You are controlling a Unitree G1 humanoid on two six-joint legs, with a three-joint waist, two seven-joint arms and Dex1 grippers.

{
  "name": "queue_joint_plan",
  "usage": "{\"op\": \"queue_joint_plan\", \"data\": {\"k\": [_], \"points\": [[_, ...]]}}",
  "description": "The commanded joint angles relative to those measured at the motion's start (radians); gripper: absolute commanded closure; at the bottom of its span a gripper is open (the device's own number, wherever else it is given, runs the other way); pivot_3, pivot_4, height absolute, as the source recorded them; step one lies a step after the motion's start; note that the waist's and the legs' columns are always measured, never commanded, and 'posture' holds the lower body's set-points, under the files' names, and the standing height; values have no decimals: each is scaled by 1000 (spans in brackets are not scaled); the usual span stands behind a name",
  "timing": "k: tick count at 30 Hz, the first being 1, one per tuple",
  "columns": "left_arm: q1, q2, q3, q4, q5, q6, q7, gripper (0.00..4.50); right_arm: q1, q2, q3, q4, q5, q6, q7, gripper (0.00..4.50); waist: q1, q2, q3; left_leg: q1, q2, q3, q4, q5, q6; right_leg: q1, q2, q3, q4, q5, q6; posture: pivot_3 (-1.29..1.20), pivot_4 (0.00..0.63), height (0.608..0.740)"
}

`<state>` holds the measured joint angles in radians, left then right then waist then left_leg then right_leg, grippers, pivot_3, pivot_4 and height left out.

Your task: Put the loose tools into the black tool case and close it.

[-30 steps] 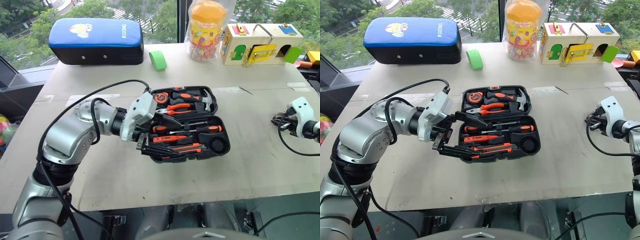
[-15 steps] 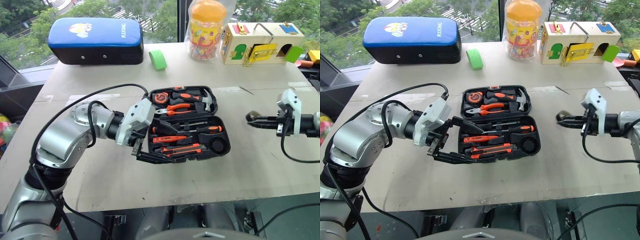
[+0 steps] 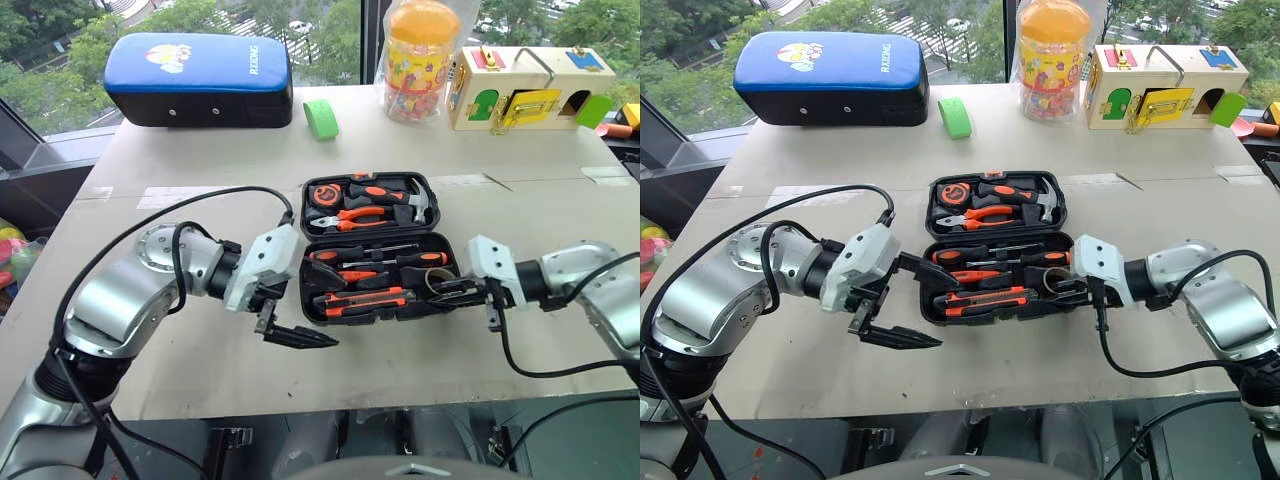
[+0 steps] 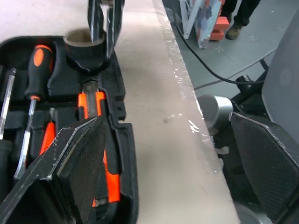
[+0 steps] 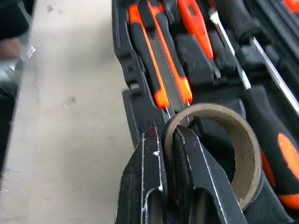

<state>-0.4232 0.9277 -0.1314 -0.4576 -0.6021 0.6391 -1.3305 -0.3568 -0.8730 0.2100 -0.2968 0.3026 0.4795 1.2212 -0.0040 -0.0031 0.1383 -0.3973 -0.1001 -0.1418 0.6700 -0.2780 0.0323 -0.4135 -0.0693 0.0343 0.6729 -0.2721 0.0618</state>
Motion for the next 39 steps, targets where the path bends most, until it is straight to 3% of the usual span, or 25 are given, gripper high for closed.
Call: {"op": "queue_joint_plan", "data": {"k": [1, 11, 19, 24, 29, 31, 36, 37, 39], "points": [[1, -2, 18, -4, 0, -22, 4, 0, 2, -10, 15, 11, -45, -46, -2, 4434, -1, 0, 0, 0, 0, 0, 0, 0, 0, 0, 0, 0, 0, 0, 0, 0, 150, 735], [-48, -9, 22, -13, -28, 22, 29, 0, 31, -5, 41, 25, -78, -68, 6, 4434, 0, 0, 0, 0, 0, 0, 0, 0, 0, 0, 0, 0, 0, 0, 0, 0, 150, 735], [-82, -11, 23, 5, -28, 43, 36, 0, 13, -58, -24, -102, 28, 36, 55, 1273, 9, 0, 0, -1, 0, -2, -1, 0, 0, 1, 0, -3, -3, 0, 0, 0, 150, 735], [-65, -5, 43, 34, -13, 39, 55, 0, -59, -92, -109, -86, 116, 134, 56, 1273, 8, 0, 1, -1, 0, -2, 0, 0, 0, 1, 0, -2, -2, 0, 0, 0, 150, 735], [67, 13, 156, 111, 22, 38, 161, 0, -155, -42, -153, 159, 94, 120, -7, 1273, 2, -1, 1, 0, 0, -2, -1, 0, 0, 1, 0, -2, -2, 0, 0, 0, 150, 735], [143, 22, 211, 156, 55, 4, 194, 517, -186, -21, -142, 270, 52, 65, -23, 1787, -4, -1, 1, 0, 0, -2, -1, 0, 0, 1, 0, -2, -2, 0, 0, 0, 150, 735], [252, 23, 238, 270, 162, -92, 255, 2522, -239, 33, -70, 496, -68, -119, -23, 3922, -7, -1, 2, 0, 0, -1, -2, 0, 0, 0, 0, -1, -3, 0, 0, 0, 150, 735], [250, 11, 220, 304, 192, -117, 272, 3190, -251, 47, -45, 547, -107, -185, -24, 4489, -6, 0, 2, -1, 0, -2, -2, 0, 0, 0, 0, -2, -3, 0, 0, 0, 150, 735], [216, -26, 174, 367, 240, -153, 304, 3672, -270, 75, 7, 630, -178, -313, -14, 4500, -6, 0, 2, 0, 0, -2, -2, 0, 0, 0, 0, -2, -2, 0, 0, 0, 150, 735]]}}
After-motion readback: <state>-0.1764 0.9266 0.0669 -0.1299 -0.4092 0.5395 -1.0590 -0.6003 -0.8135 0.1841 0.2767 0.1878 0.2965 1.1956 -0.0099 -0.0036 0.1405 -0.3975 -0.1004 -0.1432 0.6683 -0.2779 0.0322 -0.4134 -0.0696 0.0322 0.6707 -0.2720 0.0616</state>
